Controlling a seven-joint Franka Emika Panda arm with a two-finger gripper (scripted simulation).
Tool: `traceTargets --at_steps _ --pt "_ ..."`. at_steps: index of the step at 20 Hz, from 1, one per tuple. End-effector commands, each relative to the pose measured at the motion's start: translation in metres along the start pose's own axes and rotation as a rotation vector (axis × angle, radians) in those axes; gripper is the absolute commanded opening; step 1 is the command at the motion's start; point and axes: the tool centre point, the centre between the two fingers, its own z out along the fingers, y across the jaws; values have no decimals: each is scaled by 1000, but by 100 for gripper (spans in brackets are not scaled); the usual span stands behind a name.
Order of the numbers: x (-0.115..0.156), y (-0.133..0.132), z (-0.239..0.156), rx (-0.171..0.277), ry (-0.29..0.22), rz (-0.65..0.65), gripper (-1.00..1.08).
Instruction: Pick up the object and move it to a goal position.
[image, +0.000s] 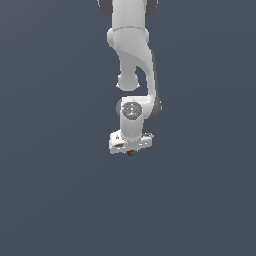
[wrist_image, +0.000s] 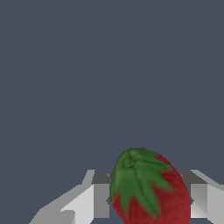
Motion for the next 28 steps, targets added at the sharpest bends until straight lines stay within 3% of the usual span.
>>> traceTargets --at_steps 1,16,28 --pt "0 0 0 0 1 0 -100" --pt "-6 -1 -9 0 1 0 -100" --pt "-43 -7 -63 -1 1 0 -100"
